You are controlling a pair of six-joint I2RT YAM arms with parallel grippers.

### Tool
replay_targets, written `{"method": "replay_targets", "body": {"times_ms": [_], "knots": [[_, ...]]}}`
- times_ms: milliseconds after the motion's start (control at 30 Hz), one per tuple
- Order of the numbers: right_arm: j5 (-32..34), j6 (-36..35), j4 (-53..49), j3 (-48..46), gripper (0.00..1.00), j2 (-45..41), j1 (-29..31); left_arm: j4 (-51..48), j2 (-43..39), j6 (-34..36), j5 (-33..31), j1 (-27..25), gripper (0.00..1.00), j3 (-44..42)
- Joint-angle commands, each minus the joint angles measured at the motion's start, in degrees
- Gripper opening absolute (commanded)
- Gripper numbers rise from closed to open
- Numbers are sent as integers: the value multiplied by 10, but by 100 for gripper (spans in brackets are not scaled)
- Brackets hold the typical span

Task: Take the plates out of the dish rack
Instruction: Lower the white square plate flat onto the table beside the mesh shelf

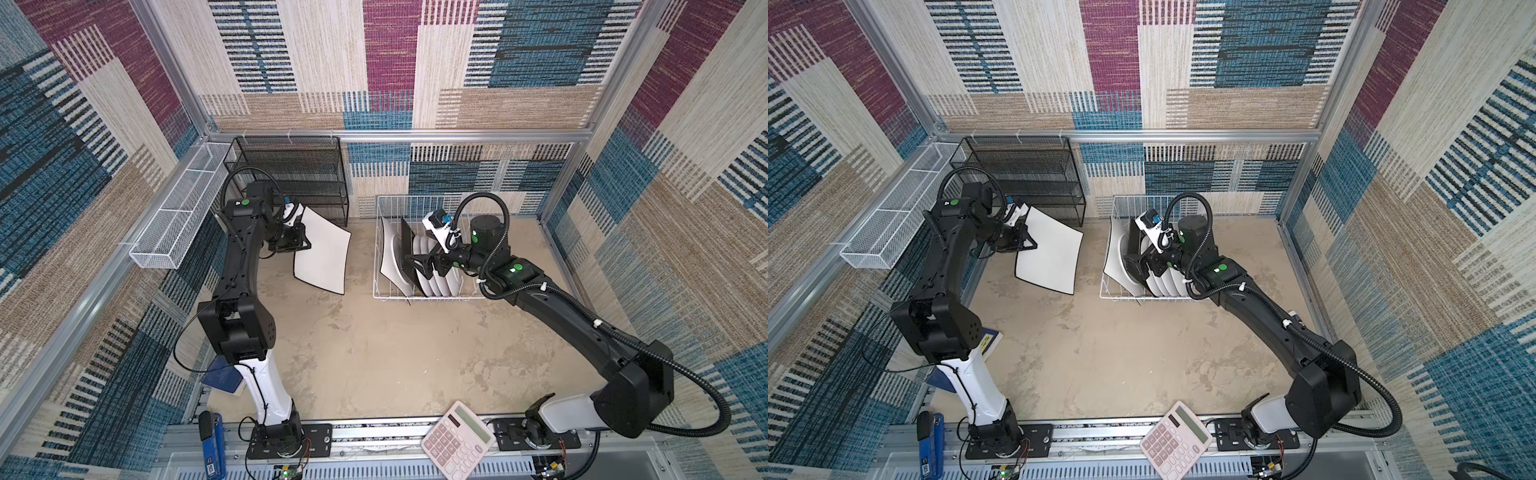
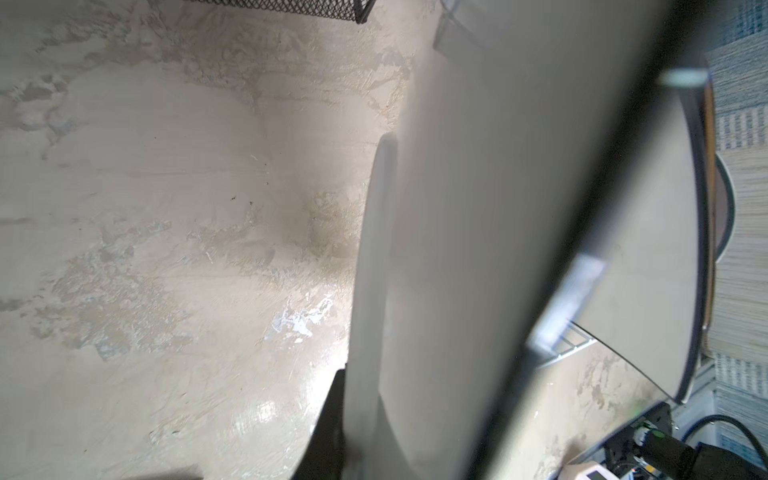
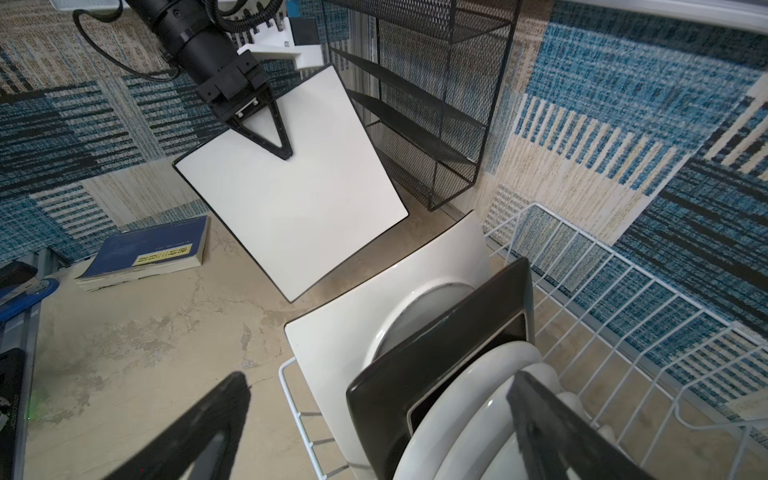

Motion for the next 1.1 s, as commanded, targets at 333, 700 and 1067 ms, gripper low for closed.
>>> {"method": "replay_targets", "body": {"times_ms": [333,700,1067], "knots": [[15,11,14,-15,99,-9,4,21,92,28,136,35,0,-24],[12,23,19,-13,99,-7,5,21,155,44,169,53,0,-4],[6,32,22,-19,99,-14,5,5,233,53,149,76,0,34]]}}
